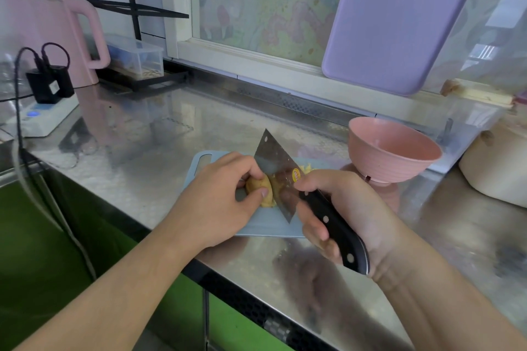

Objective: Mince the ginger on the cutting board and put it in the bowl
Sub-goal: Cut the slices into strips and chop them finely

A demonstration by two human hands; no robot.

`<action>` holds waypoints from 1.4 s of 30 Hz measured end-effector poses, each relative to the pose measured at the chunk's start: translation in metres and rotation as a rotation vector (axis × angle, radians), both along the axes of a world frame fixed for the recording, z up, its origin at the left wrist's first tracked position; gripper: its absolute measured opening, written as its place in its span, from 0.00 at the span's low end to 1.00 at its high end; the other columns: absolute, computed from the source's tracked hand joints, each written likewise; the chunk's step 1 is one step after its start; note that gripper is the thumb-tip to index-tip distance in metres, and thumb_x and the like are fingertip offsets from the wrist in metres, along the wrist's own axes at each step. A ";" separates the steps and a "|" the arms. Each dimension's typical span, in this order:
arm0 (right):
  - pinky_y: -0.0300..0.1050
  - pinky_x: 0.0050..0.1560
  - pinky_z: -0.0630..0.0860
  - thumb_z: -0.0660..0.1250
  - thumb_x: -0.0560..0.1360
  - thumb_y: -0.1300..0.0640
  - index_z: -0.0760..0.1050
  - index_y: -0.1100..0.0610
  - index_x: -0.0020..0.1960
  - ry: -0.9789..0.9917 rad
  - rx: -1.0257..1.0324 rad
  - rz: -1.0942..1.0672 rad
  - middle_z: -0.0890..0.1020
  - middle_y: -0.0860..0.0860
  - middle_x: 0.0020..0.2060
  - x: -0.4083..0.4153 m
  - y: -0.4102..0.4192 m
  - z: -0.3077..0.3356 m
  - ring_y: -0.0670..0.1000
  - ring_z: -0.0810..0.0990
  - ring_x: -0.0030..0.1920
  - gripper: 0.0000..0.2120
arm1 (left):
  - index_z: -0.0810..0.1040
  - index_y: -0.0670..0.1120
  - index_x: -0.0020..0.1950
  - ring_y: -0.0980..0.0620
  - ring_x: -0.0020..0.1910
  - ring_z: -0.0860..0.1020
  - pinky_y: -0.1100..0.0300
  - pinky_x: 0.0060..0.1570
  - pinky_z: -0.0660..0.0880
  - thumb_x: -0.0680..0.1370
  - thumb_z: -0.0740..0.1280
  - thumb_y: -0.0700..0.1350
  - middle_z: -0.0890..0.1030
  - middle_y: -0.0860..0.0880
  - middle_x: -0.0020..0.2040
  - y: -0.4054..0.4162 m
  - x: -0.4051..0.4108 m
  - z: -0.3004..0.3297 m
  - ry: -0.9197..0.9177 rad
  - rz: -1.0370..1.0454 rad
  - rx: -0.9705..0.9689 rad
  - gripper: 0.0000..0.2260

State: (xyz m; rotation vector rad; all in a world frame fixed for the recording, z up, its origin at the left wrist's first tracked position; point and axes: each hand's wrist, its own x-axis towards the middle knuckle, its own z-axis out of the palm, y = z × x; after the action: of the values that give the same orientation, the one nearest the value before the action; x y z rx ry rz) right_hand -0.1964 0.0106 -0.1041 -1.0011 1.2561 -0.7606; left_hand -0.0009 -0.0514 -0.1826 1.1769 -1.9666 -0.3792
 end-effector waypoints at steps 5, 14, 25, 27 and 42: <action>0.32 0.16 0.59 0.60 0.79 0.55 0.68 0.57 0.25 -0.116 -0.020 -0.019 0.64 0.56 0.20 -0.003 -0.001 0.001 0.52 0.61 0.15 0.23 | 0.78 0.57 0.48 0.57 0.53 0.79 0.54 0.56 0.80 0.77 0.73 0.51 0.80 0.58 0.49 0.000 0.000 -0.001 -0.001 0.012 -0.003 0.05; 0.32 0.16 0.59 0.60 0.79 0.54 0.68 0.56 0.20 -0.093 -0.021 0.002 0.63 0.55 0.18 -0.002 -0.002 -0.004 0.52 0.61 0.15 0.28 | 0.75 0.61 0.54 0.60 0.55 0.78 0.54 0.57 0.79 0.78 0.71 0.54 0.76 0.63 0.54 0.002 0.000 -0.001 -0.056 0.014 0.008 0.08; 0.31 0.17 0.56 0.59 0.73 0.59 0.64 0.60 0.23 -0.052 -0.002 0.083 0.62 0.53 0.19 -0.010 -0.006 -0.008 0.50 0.61 0.15 0.19 | 0.74 0.62 0.56 0.60 0.56 0.77 0.52 0.57 0.79 0.77 0.71 0.56 0.74 0.64 0.56 0.002 -0.001 -0.001 -0.087 0.015 0.003 0.10; 0.31 0.17 0.57 0.58 0.73 0.60 0.64 0.60 0.23 -0.058 -0.020 0.081 0.62 0.54 0.19 -0.010 -0.005 -0.006 0.50 0.61 0.15 0.19 | 0.74 0.63 0.56 0.60 0.56 0.77 0.52 0.57 0.79 0.77 0.71 0.56 0.74 0.65 0.56 0.002 0.000 -0.001 -0.084 0.013 0.001 0.10; 0.33 0.18 0.56 0.58 0.70 0.59 0.64 0.59 0.25 -0.071 -0.066 0.086 0.62 0.55 0.21 -0.014 -0.005 -0.006 0.51 0.61 0.17 0.16 | 0.74 0.63 0.56 0.60 0.56 0.77 0.53 0.57 0.79 0.78 0.70 0.57 0.74 0.65 0.57 0.003 0.000 0.000 -0.105 0.008 0.009 0.10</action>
State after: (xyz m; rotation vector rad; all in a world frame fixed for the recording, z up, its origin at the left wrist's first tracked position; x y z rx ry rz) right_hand -0.2108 0.0058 -0.1103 -1.0665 1.1262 -0.7681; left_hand -0.0014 -0.0483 -0.1828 1.2325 -2.0517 -0.3280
